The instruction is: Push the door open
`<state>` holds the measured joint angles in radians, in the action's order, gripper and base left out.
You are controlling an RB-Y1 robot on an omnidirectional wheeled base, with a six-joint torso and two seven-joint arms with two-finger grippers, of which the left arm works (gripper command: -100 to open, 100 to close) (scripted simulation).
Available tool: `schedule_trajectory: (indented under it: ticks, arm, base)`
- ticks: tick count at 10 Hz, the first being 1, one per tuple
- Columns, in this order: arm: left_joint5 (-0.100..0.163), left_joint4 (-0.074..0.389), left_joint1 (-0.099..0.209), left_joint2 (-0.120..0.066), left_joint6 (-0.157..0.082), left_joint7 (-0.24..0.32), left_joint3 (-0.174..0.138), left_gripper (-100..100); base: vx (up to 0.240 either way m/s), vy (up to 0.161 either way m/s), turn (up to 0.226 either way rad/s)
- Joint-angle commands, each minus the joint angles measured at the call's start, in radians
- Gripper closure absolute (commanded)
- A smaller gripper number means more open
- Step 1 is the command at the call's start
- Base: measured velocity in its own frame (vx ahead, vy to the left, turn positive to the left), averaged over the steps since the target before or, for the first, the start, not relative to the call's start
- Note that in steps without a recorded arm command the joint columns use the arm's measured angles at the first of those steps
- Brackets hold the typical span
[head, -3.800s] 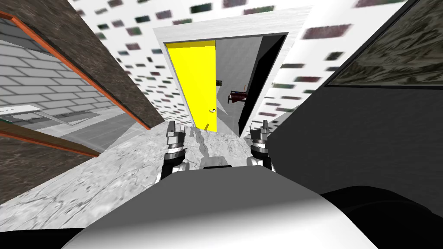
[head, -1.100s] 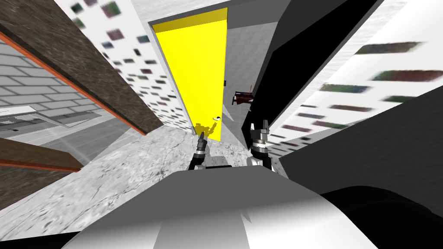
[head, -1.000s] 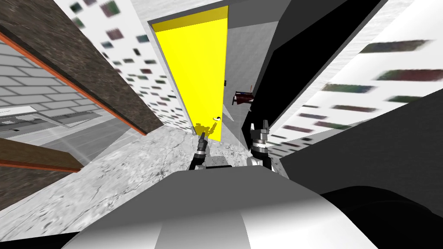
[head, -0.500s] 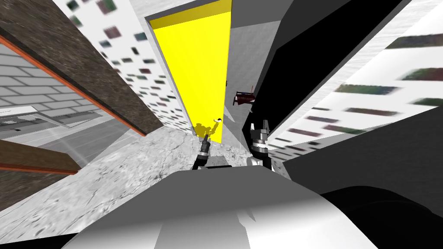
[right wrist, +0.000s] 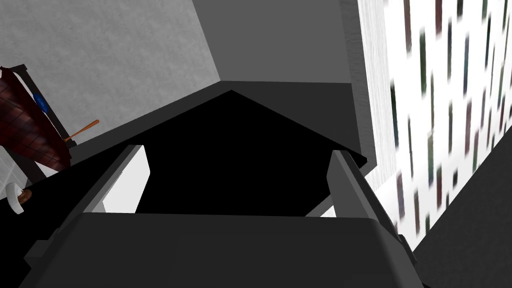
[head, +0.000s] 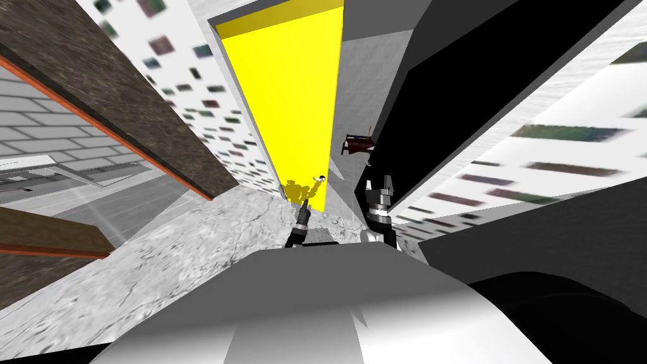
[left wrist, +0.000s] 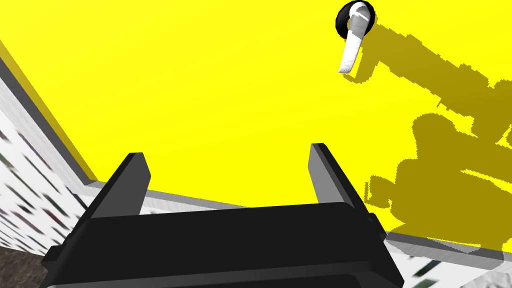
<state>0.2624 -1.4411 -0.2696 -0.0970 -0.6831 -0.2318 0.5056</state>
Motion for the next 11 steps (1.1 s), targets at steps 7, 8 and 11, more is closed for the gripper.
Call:
schedule_trajectory:
  ticks: [7,8,11]
  arm:
    - [0.082,0.198,0.069,-0.003,-0.047,-0.044,0.110,-100]
    - [0.094,0.227,0.080,-0.003,-0.053,-0.051,0.126,-100]
    - [0.118,0.282,0.100,-0.001,-0.064,-0.065,0.158,-100]
  base:
    - [0.160,0.013,0.025]
    - [0.148,0.046,0.019]
    - [0.144,0.017,0.019]
